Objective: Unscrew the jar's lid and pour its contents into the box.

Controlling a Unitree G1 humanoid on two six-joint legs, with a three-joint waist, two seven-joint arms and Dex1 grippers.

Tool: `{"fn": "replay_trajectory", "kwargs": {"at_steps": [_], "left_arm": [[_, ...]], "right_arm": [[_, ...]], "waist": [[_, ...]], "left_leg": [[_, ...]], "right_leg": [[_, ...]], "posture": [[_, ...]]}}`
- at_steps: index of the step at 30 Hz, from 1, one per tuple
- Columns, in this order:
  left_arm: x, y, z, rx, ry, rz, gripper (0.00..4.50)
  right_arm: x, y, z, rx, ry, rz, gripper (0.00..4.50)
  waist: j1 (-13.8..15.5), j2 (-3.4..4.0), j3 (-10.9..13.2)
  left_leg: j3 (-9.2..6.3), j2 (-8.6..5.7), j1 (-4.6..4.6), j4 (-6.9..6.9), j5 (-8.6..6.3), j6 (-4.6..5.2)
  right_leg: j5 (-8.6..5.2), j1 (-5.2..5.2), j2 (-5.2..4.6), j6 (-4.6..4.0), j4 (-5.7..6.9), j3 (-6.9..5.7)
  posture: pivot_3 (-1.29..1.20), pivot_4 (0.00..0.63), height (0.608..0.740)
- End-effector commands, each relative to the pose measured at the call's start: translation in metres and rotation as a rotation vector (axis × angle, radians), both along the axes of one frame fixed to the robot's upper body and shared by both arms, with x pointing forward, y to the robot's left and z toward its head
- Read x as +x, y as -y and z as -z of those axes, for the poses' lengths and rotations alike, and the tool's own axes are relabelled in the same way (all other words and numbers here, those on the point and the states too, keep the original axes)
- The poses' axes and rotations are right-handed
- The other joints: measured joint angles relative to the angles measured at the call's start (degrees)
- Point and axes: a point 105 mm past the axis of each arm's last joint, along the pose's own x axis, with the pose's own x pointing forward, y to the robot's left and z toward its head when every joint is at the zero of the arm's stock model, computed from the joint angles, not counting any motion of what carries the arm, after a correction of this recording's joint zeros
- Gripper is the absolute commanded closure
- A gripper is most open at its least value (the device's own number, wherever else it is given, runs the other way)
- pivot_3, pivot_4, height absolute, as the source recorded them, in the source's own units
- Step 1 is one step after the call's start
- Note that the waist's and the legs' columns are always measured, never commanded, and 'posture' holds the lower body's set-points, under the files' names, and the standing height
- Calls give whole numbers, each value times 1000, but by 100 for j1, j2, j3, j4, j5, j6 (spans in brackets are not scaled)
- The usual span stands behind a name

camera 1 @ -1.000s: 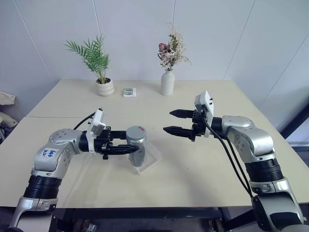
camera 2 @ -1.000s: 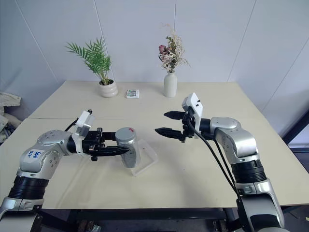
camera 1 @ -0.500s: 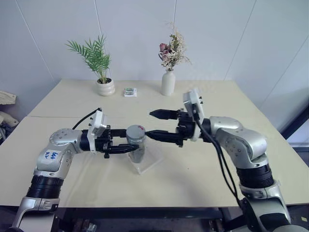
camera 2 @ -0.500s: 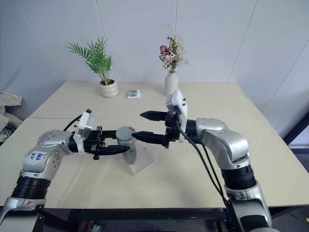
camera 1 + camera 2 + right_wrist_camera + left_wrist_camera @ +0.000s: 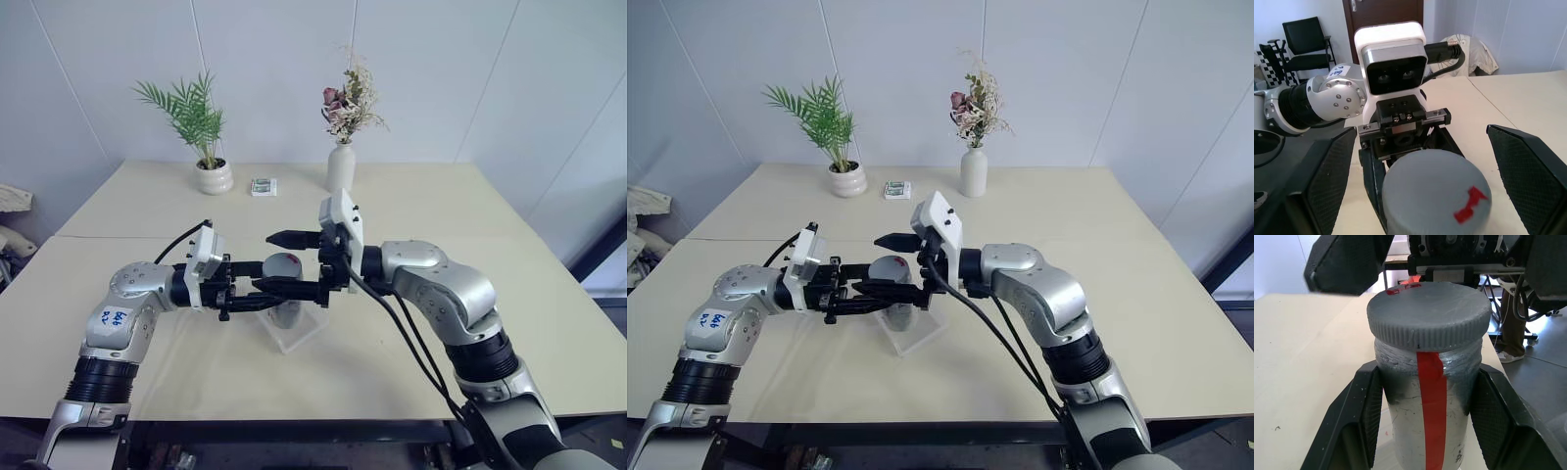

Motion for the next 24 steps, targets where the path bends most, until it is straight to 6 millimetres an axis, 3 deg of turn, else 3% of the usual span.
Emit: {"fn": "replay_trajectory", "kwargs": {"at_steps": [1,12,24], "left_arm": [[-3,1,-10,-12,47,10,2164],[-2,1,-10,-15,41,8,2164],[-1,1,-10,-19,42,2,2164]], "right_arm": [[-2,-3,-12,23,58,-5,23],[6,2,-11,19,61,25,23],[19,32,-6,-8,65,99,23]], "waist": [[1,0,0],[-6,0,0],[-5,0,0]], "left_leg": [[0,-1,0,0,0,0],[0,0,1,0,0,0],[0,0,1,0,0,0]], "right_leg": [[0,1,-1,0,-1,0],[0,0,0,0,1,0],[0,0,0,0,1,0]], "posture": [[0,150,740],[0,150,740],[0,150,740]]}}
